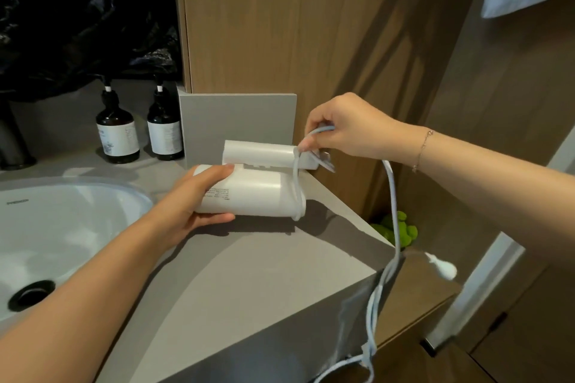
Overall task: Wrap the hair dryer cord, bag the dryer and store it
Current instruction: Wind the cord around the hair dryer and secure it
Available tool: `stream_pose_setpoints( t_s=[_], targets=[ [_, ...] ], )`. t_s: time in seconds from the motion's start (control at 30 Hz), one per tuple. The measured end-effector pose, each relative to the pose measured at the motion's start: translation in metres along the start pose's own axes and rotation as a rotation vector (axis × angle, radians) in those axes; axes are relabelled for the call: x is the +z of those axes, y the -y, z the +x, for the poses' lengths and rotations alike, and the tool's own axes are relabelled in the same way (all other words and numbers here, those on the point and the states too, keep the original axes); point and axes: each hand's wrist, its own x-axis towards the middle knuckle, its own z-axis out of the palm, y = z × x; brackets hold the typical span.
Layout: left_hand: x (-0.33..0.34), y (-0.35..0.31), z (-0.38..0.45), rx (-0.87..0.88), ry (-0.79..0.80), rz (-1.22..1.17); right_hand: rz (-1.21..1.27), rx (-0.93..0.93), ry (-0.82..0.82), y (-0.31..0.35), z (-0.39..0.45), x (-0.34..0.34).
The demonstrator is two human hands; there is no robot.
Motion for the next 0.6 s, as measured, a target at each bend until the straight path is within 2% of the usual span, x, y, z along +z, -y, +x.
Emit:
stream_pose_setpoints(
  t_s=[0.13,0.3,0.6],
  targets=[
    [0.001,-0.002,-0.003,0.0,0.064,0.046,0.005,0.032,-0.095,-0.017,0.007,-0.002],
    [-0.001,-0.005,-0.004,-0.03,0.069,0.026,0.274,0.068,-0.026,-0.027,0.013,0.0],
    [0.003,-0.011,-0.008,-0.211,0.089,-0.263,0.716,0.114,-0.071,-0.03,0.026,0.016]
  ],
)
